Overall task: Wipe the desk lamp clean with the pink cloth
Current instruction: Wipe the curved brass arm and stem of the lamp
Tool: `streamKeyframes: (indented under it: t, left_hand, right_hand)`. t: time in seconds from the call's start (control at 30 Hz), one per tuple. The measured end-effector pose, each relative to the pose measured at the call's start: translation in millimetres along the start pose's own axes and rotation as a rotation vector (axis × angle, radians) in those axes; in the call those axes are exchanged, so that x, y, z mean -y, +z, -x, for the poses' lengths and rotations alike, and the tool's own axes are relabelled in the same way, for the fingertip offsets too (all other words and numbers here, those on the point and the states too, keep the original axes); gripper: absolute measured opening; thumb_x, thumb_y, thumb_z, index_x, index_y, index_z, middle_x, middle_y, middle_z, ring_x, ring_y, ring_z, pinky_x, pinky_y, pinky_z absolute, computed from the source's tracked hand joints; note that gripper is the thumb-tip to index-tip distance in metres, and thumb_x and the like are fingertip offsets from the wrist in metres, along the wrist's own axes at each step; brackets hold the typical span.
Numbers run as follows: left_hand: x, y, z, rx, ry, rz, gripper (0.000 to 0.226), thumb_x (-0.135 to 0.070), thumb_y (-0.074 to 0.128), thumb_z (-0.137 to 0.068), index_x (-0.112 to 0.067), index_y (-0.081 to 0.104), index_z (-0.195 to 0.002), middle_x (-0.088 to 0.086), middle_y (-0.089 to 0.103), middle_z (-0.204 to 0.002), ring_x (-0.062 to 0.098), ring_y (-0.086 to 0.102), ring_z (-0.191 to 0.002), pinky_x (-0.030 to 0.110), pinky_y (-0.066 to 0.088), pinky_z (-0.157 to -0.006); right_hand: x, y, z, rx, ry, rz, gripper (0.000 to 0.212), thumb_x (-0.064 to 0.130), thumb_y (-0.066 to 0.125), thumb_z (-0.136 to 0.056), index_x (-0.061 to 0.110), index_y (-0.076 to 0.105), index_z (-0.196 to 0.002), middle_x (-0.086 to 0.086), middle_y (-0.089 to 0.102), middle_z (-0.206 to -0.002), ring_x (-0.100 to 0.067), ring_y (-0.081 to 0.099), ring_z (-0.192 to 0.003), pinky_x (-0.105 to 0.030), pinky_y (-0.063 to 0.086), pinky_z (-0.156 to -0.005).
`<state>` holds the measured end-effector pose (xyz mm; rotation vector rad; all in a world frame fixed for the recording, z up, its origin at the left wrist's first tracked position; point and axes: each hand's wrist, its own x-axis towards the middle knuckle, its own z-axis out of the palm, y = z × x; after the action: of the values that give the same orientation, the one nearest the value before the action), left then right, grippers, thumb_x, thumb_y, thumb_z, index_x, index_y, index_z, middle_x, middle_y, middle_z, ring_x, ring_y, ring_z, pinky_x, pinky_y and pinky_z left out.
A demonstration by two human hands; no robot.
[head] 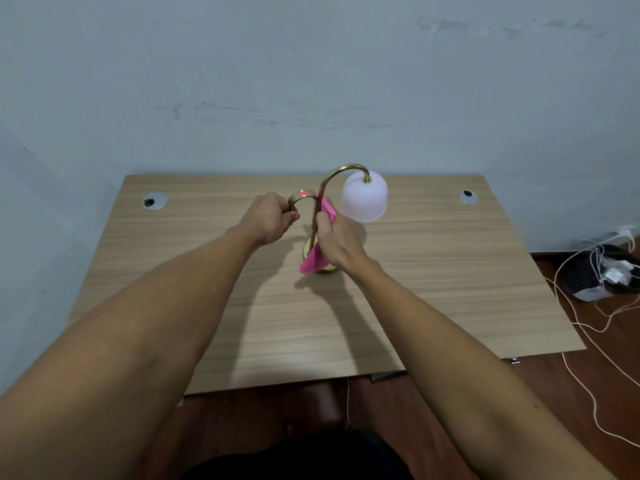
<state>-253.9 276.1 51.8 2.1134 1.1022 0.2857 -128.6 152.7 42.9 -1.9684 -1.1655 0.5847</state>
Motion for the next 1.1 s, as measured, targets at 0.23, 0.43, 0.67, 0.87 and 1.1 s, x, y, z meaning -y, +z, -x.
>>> streamKeyframes:
  t: [0.23,0.43,0.67,0.87,1.1]
  left_hand:
    - [1,0,-1,-0.004,0.001,-0.018,0.027,-0.022,0.067,-0.094,-0.006,0.073,-0.074,0.009,0.065,-0.066,0.02,0.055,-0.06,0.027,0.037,-0.058]
    - [3,-2,-2,-0.008,-0.002,-0.013,0.024,-0.023,0.066,-0.094,-0.006,0.076,-0.081,0.015,0.074,-0.078,0.022,0.06,-0.068,0.026,0.04,-0.064]
    - [4,-2,-5,-0.007,-0.015,-0.011,0.023,-0.025,0.066,-0.093,-0.008,0.076,-0.081,0.014,0.076,-0.081,0.03,0.07,-0.081,0.032,0.051,-0.072]
    - [4,-2,-4,-0.002,-0.009,0.003,0.023,-0.022,0.065,-0.094,-0.004,0.075,-0.082,0.016,0.076,-0.082,0.03,0.07,-0.083,0.035,0.053,-0.076]
    - [5,-1,-4,0.002,0.008,-0.012,0.023,-0.023,0.064,-0.095,-0.011,0.074,-0.078,0.016,0.075,-0.08,0.023,0.061,-0.069,0.027,0.042,-0.067]
  right_hand:
    - [52,-13,-7,-0.081,0.306,-0.708,0.049,0.04,0.045,-0.089,0.007,0.072,-0.111,-0.019,0.065,-0.097,-0.018,0.053,-0.09,-0.036,0.041,-0.079]
    - [54,-55,-16,-0.199,0.462,-1.29,0.031,0.031,0.05,-0.092,0.003,0.058,-0.105,-0.013,0.06,-0.087,-0.025,0.058,-0.075,-0.041,0.048,-0.082]
    - [59,-41,-8,-0.317,0.361,-0.993,0.042,0.032,0.043,-0.097,0.009,0.078,-0.101,-0.002,0.074,-0.09,-0.019,0.064,-0.083,-0.032,0.046,-0.079]
    - [43,-16,15,-0.082,0.074,-0.093,0.037,0.03,0.032,-0.105,0.023,0.064,-0.124,0.009,0.051,-0.07,-0.006,0.049,-0.067,-0.025,0.037,-0.063]
    - [16,-18,11,-0.298,0.424,-0.522,0.042,0.042,0.027,-0.096,0.018,0.053,-0.073,-0.001,0.058,-0.076,-0.026,0.059,-0.079,-0.036,0.045,-0.07]
